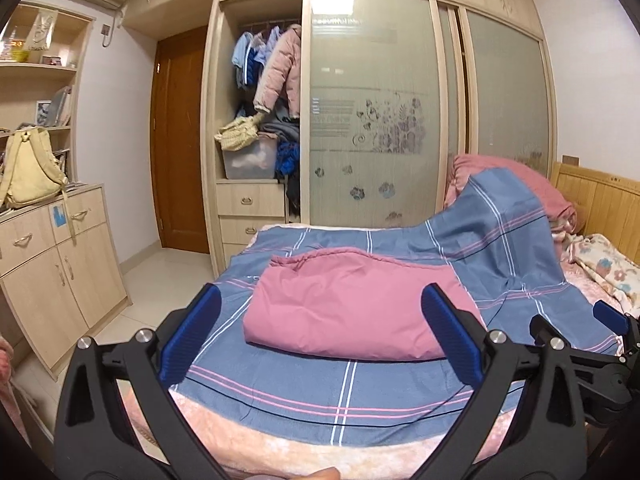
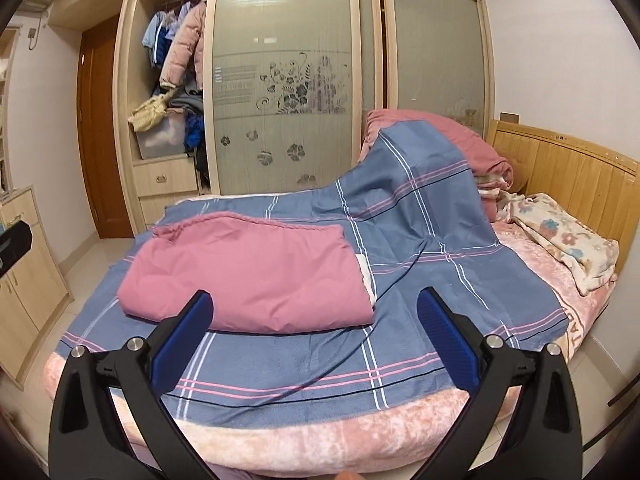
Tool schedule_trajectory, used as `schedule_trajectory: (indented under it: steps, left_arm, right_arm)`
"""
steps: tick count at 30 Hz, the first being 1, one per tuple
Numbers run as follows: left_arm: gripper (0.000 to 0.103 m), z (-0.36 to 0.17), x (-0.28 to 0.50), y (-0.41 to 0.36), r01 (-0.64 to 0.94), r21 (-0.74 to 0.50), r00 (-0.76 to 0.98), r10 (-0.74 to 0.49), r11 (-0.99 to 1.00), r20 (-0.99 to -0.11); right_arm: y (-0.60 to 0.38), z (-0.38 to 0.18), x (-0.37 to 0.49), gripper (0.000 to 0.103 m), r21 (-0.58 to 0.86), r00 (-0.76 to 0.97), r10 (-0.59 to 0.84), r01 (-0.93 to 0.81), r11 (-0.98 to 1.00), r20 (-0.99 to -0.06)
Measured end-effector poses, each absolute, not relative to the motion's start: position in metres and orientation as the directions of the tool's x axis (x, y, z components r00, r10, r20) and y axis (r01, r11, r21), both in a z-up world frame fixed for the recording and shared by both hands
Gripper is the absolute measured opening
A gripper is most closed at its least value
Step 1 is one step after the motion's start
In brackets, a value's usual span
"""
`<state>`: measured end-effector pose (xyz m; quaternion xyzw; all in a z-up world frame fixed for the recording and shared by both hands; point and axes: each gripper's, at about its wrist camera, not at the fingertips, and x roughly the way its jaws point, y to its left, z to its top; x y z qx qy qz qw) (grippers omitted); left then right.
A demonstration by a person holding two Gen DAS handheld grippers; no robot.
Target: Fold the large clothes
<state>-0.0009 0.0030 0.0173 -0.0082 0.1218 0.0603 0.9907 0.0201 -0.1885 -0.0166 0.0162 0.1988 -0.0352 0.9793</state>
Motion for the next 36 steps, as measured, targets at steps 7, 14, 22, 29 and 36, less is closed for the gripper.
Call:
schedule_trajectory:
  steps: [7,14,22,29,36]
  left_arm:
    - [0.101,0.027,-0.041,-0.015,-0.114,0.052,0.970,0.122,0.992,-0.211]
    - [0.101,0.031,-0.059,-0.028,-0.093,0.088,0.976,0.109,0.992,-0.189]
    - [0.101,0.020,-0.046,-0.034,-0.081,0.104,0.967,0.103,0.991,-0.233]
    - [0.101,0.016,-0.041,-0.033,-0.079,0.104,0.963,0.103,0.991,-0.248]
    - [0.101,0.010,-0.036,-0.032,-0.077,0.105,0.958,0.103,0.992,-0.268]
  right_arm:
    - [-0.184,-0.010,-0.004,0.102,0.008,0.928,-0.047,0.054,0.998,-0.369]
    - [-0.182,-0.014,-0.006,0.102,-0.011,0.921,-0.057,0.057,0.998,-0.386]
    - [-0.178,-0.024,-0.003,0.102,-0.028,0.909,-0.062,0.056,0.998,-0.412]
    - [-0.181,-0.027,-0.001,0.102,-0.023,0.907,-0.060,0.056,0.998,-0.417]
    - [-0.178,-0.027,-0.002,0.102,-0.028,0.908,-0.059,0.052,0.998,-0.415]
